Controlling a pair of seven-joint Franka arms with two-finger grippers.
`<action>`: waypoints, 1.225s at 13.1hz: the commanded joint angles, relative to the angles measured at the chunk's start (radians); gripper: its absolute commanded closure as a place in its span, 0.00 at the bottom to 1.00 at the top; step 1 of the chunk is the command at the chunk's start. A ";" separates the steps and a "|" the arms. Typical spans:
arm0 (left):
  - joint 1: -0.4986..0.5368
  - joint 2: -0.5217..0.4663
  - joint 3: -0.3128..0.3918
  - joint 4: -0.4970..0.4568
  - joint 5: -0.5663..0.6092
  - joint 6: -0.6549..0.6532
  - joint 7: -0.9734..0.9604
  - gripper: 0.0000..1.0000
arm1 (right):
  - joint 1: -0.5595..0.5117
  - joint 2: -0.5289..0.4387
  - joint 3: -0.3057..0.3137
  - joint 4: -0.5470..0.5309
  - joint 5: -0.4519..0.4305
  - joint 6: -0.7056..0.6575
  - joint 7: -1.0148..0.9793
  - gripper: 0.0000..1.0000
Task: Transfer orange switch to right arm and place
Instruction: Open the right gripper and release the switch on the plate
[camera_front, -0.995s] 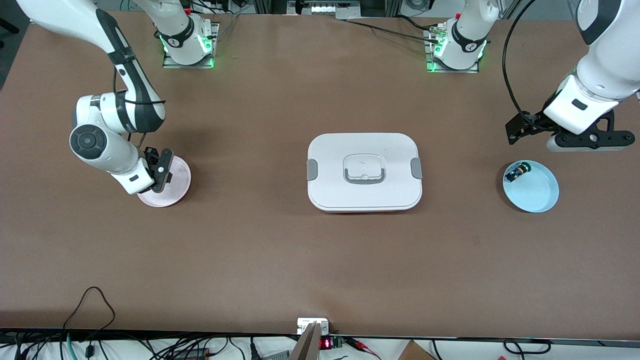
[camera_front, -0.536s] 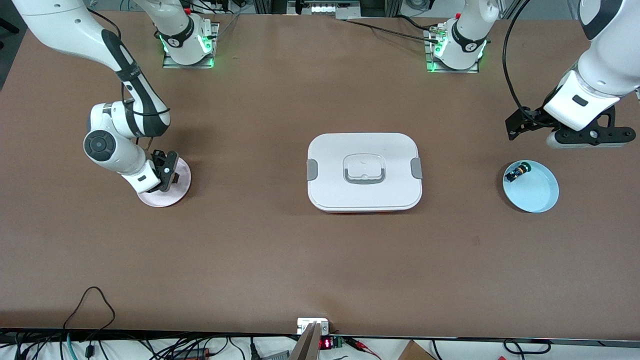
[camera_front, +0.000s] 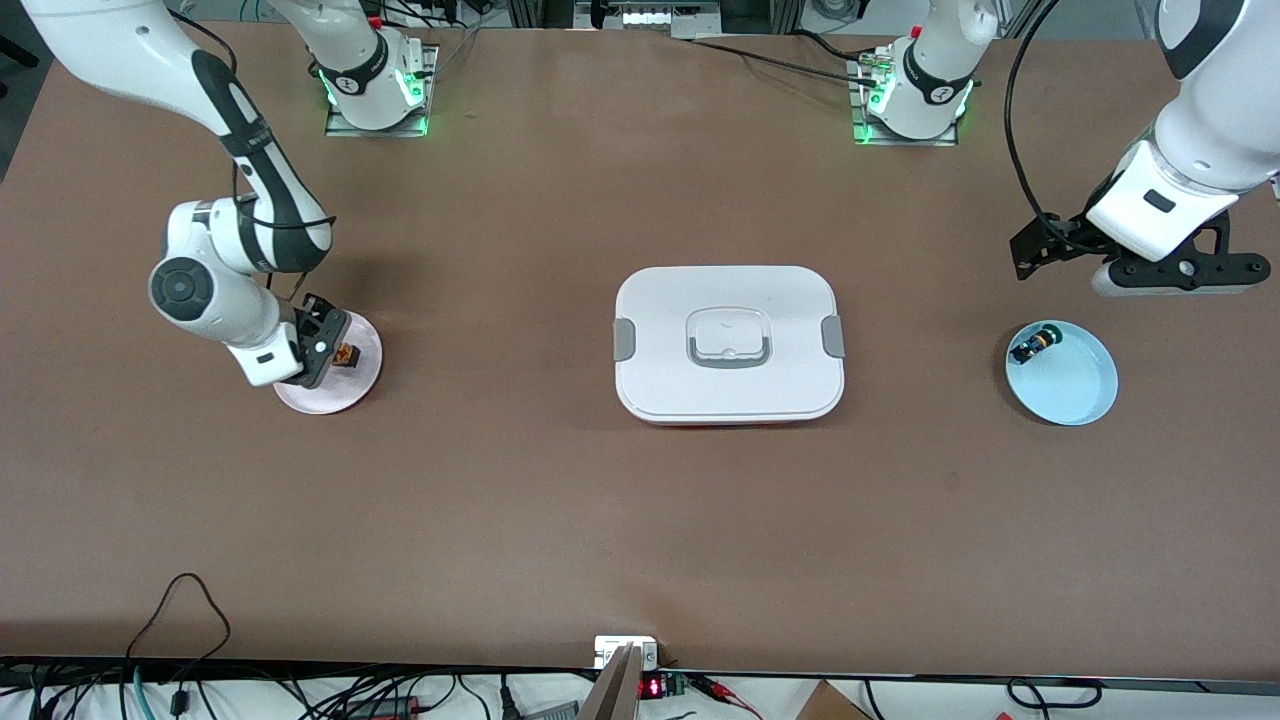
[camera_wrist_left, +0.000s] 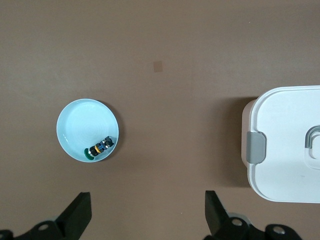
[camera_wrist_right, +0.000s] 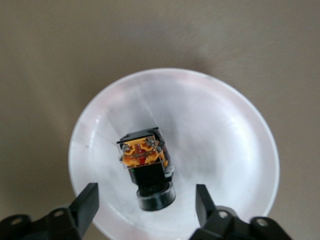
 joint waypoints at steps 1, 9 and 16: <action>0.003 0.010 0.008 0.018 -0.011 -0.019 0.003 0.00 | 0.015 -0.047 0.017 0.101 0.053 -0.183 0.163 0.00; 0.003 0.014 0.010 0.020 -0.019 -0.016 0.003 0.00 | 0.067 -0.119 0.020 0.338 0.243 -0.621 0.830 0.00; -0.010 0.053 0.004 0.089 -0.013 -0.025 -0.012 0.00 | 0.133 -0.194 0.014 0.596 -0.034 -0.725 0.880 0.00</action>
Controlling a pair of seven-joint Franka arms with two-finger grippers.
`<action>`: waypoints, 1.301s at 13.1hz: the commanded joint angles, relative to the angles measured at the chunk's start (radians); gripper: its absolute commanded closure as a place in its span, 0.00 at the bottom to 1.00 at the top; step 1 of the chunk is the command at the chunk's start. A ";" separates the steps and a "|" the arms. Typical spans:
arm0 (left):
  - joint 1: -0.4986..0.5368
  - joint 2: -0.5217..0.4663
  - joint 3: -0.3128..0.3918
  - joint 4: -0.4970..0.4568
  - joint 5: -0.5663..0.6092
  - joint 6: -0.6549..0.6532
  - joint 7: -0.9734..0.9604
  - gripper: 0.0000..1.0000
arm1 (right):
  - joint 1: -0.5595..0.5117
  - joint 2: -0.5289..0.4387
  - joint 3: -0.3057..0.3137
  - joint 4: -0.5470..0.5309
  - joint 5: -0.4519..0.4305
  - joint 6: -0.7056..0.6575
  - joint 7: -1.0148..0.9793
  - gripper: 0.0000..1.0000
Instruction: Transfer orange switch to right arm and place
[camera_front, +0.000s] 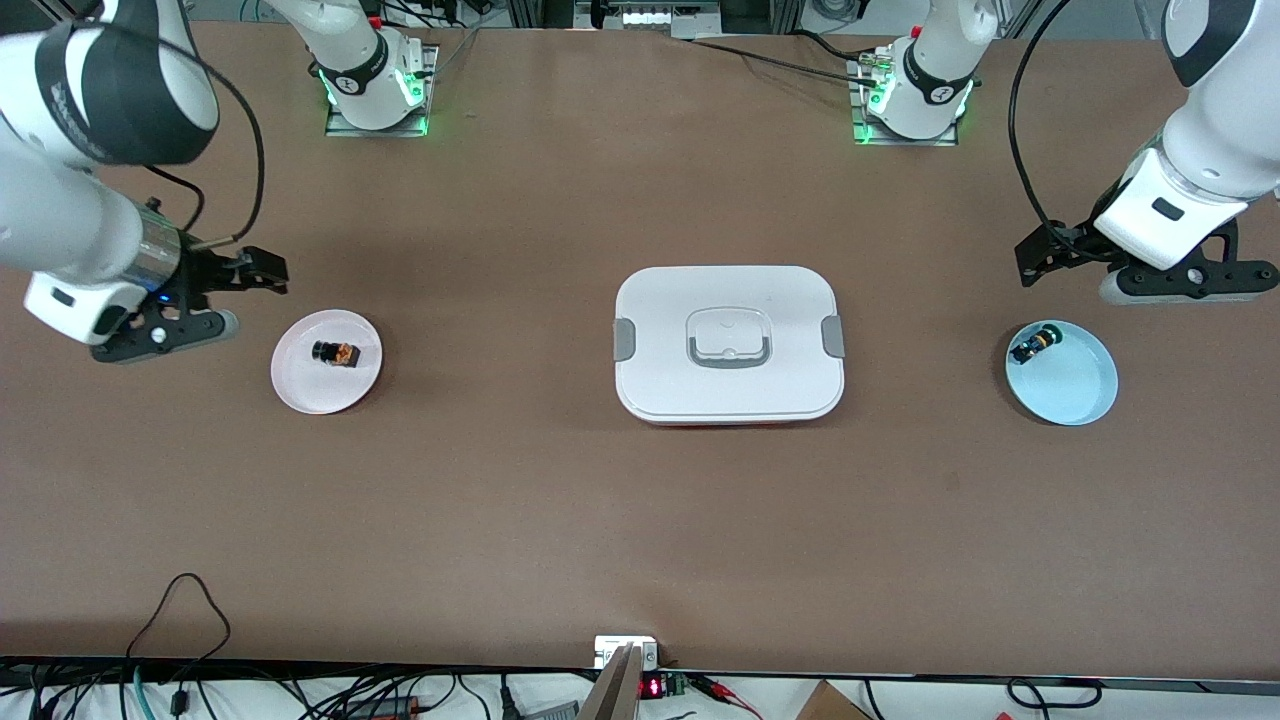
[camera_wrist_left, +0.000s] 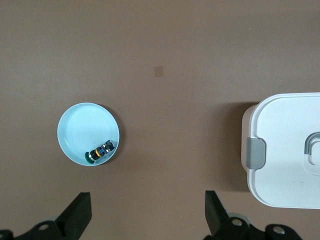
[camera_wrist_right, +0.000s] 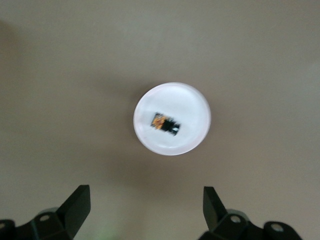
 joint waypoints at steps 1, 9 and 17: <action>-0.009 0.024 -0.004 0.048 -0.013 -0.027 -0.011 0.00 | 0.029 0.004 -0.028 0.066 -0.018 -0.016 0.075 0.00; -0.006 0.026 -0.004 0.048 -0.014 -0.039 -0.009 0.00 | 0.182 -0.005 -0.260 0.081 0.078 -0.002 0.098 0.00; -0.006 0.026 -0.004 0.048 -0.014 -0.039 -0.009 0.00 | 0.162 -0.077 -0.269 -0.023 0.091 -0.024 0.159 0.00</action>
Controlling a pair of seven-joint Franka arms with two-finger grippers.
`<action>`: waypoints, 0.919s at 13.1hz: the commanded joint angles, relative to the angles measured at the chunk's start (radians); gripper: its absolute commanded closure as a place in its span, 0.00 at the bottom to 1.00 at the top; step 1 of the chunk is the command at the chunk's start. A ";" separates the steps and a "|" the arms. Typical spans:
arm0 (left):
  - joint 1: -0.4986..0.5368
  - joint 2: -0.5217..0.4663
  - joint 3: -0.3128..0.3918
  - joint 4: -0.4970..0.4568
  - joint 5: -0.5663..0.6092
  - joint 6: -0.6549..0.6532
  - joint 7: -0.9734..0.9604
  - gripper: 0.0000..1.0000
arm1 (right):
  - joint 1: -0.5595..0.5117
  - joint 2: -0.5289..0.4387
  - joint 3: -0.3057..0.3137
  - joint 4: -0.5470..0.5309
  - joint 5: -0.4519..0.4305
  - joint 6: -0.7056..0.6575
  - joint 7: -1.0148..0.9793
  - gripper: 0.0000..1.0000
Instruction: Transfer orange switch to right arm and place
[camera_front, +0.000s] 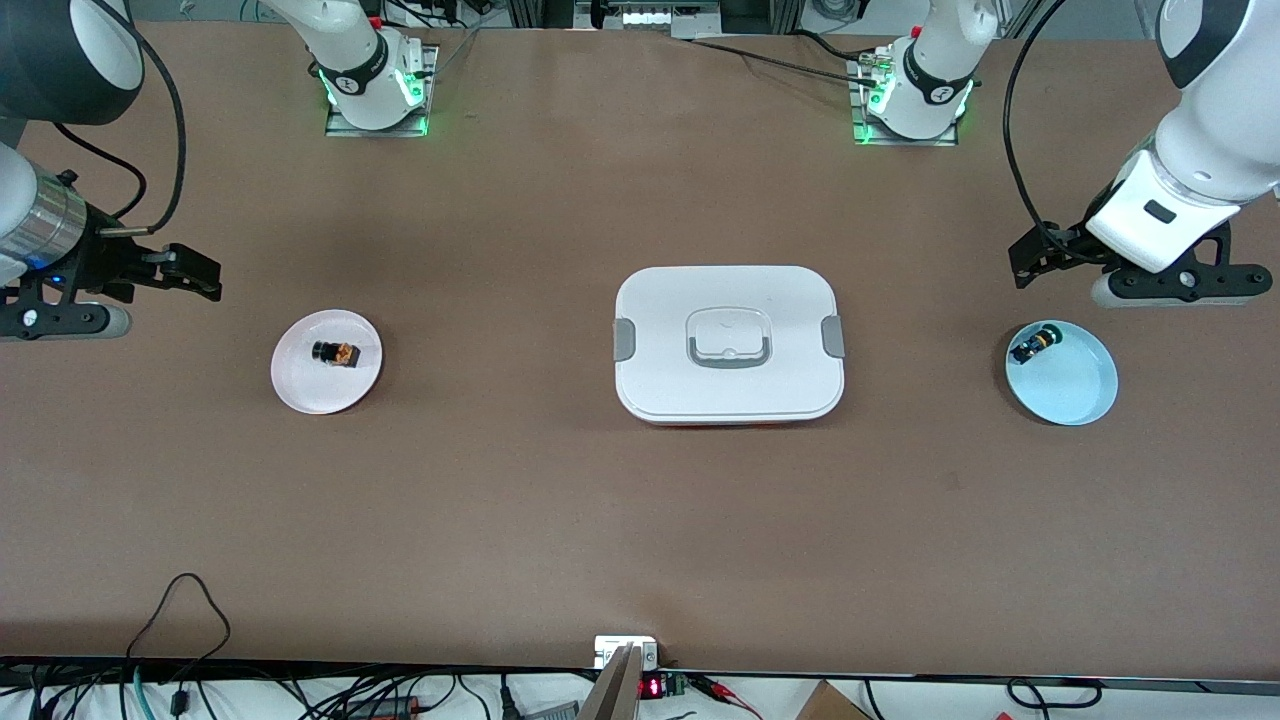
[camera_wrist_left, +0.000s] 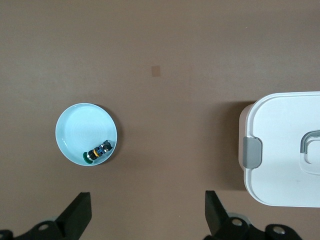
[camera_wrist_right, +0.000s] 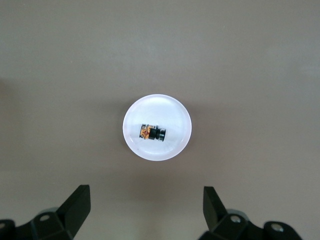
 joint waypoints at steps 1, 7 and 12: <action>-0.003 0.015 0.003 0.032 -0.014 -0.023 -0.006 0.00 | -0.011 -0.083 -0.004 -0.089 0.014 0.003 0.022 0.00; -0.002 0.015 0.002 0.032 -0.014 -0.023 -0.006 0.00 | -0.019 -0.161 -0.003 -0.175 0.013 0.063 0.005 0.00; 0.000 0.015 0.002 0.032 -0.014 -0.023 -0.003 0.00 | -0.019 -0.168 0.002 -0.163 0.008 0.054 -0.053 0.00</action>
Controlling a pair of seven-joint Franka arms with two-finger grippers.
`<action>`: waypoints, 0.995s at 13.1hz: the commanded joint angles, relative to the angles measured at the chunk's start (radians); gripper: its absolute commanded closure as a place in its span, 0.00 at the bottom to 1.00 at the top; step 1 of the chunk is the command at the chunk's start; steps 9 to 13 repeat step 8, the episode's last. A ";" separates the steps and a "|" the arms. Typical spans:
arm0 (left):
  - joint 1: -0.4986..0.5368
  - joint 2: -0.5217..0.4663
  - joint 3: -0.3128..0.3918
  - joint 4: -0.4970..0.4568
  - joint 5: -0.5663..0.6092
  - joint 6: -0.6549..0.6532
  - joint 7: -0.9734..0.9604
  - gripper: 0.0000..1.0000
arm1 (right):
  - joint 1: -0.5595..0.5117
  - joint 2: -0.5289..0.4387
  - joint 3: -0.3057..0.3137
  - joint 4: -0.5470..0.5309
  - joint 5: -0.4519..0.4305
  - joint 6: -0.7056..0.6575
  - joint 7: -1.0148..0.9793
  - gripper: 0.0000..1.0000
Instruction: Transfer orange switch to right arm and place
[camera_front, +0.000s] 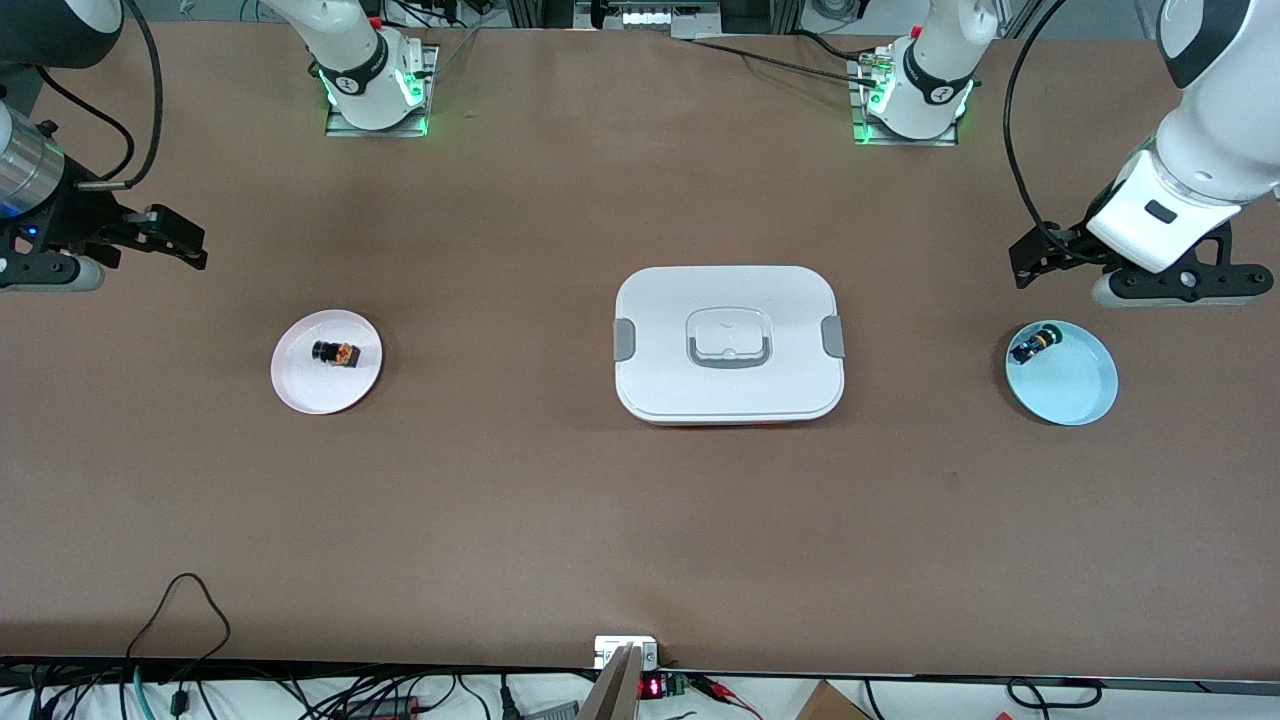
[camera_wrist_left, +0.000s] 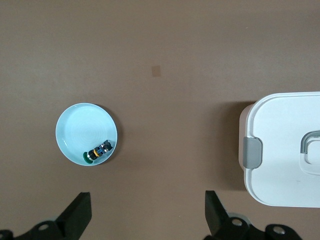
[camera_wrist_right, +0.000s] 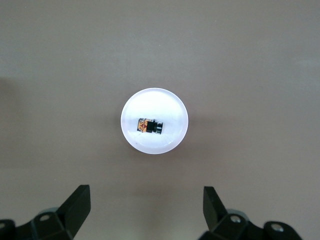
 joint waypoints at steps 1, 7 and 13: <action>0.000 0.014 0.003 0.032 -0.014 -0.022 -0.004 0.00 | -0.005 -0.020 -0.002 -0.016 0.014 0.001 -0.077 0.00; 0.003 0.014 0.003 0.032 -0.014 -0.024 -0.001 0.00 | -0.007 -0.017 -0.002 -0.006 0.040 0.000 -0.094 0.00; 0.003 0.014 0.003 0.032 -0.014 -0.022 -0.001 0.00 | -0.006 -0.017 -0.001 -0.006 0.039 -0.003 -0.094 0.00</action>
